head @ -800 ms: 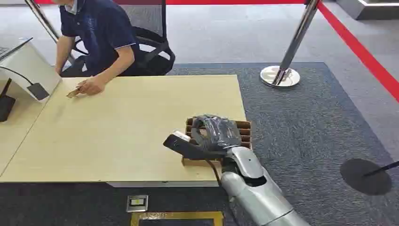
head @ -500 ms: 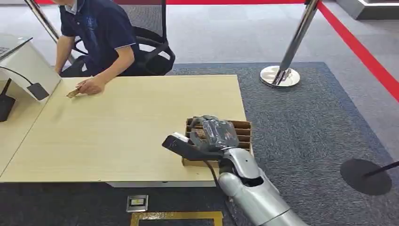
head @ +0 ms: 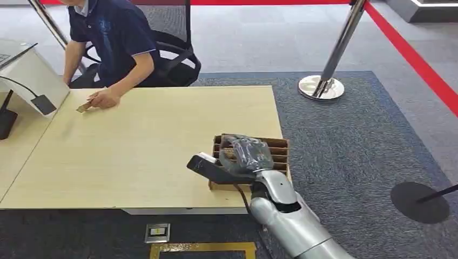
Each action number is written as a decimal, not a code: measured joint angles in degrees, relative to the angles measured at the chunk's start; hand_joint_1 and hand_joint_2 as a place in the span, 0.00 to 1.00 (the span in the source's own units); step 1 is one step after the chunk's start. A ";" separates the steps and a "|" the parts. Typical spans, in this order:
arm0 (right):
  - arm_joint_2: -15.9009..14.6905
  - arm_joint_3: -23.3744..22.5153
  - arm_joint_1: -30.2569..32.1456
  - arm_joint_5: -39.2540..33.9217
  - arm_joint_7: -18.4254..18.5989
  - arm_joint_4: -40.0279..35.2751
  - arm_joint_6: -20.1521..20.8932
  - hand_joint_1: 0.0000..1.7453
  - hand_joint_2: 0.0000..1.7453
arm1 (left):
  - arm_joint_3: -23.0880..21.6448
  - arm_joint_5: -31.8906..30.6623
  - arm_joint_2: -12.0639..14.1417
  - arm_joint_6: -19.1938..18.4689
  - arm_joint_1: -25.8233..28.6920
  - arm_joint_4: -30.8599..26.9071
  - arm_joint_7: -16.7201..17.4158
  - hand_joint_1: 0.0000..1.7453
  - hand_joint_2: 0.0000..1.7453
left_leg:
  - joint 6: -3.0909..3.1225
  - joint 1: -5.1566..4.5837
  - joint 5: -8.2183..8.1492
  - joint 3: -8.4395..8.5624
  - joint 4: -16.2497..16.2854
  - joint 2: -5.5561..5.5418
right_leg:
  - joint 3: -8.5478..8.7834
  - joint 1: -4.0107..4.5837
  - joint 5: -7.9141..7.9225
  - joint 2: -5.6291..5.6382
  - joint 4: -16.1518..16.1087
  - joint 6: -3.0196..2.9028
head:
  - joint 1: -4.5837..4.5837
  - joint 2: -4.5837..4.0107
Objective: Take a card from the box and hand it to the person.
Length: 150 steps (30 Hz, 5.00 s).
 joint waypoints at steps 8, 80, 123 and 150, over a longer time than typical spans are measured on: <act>0.22 -0.09 -1.55 0.42 0.46 2.95 -0.63 0.54 1.00 | 0.00 -0.18 -0.02 0.02 -0.01 0.00 0.04 0.00 0.00 | 0.00 0.00 0.00 0.01 0.00 0.00 | 0.00 0.00 0.00 0.00 0.00 0.00 | 0.00 0.00; 1.03 -1.86 -5.27 1.38 -0.02 12.99 -3.13 0.47 1.00 | 0.00 -0.50 -0.04 0.09 0.00 0.02 0.63 0.00 0.00 | 0.03 0.00 0.04 0.04 0.02 0.00 | 0.03 0.00 0.05 0.00 0.00 0.02 | 0.00 0.00; 1.53 -2.62 -9.32 0.28 1.07 21.27 -3.72 1.00 1.00 | -0.02 -0.90 -0.04 0.09 -0.01 0.02 0.66 0.00 0.00 | 0.04 -0.01 0.28 0.12 0.04 0.01 | 0.13 0.00 0.31 0.00 -0.04 0.05 | 0.00 0.00; -0.81 -2.62 -4.11 0.96 -2.42 5.24 -0.39 1.00 1.00 | 0.00 -0.15 -0.04 -0.07 0.02 0.02 0.57 0.00 0.00 | 0.02 -0.01 0.29 -0.15 0.04 0.01 | -0.12 0.00 0.33 0.00 -0.03 0.02 | 0.00 0.00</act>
